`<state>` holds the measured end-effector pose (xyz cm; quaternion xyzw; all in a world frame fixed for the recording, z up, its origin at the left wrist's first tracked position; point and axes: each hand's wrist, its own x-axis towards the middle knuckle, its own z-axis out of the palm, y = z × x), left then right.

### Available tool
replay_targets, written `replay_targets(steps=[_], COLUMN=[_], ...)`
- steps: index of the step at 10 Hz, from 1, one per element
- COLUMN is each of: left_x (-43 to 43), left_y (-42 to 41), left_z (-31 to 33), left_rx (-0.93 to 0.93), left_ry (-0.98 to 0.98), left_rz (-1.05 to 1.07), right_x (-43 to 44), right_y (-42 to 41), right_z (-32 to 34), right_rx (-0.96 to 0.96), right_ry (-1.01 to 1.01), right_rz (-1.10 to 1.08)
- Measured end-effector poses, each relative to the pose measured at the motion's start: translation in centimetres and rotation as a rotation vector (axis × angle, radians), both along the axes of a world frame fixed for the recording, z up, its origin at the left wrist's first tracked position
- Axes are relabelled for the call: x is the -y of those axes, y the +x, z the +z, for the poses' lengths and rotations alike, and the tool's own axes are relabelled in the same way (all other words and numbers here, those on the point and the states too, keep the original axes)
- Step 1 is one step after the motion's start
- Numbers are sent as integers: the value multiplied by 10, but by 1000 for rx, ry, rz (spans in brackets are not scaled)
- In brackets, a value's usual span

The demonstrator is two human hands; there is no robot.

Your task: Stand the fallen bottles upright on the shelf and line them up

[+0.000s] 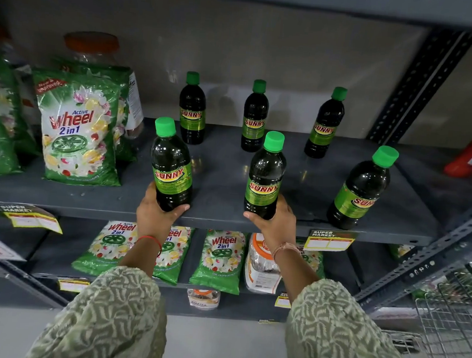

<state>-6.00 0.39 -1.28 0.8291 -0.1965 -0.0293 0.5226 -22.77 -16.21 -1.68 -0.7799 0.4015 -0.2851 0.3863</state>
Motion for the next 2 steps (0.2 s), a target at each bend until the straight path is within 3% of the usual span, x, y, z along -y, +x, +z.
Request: replay_targets(steps=[2], left_x=[-2], left_y=[-9], left_z=[8], left_rx=[-32], left_ry=[-39], left_rz=[-17], right_x=[-5], right_y=[-2], right_z=[5], right_rx=[29], right_ry=[52], right_rz=[13])
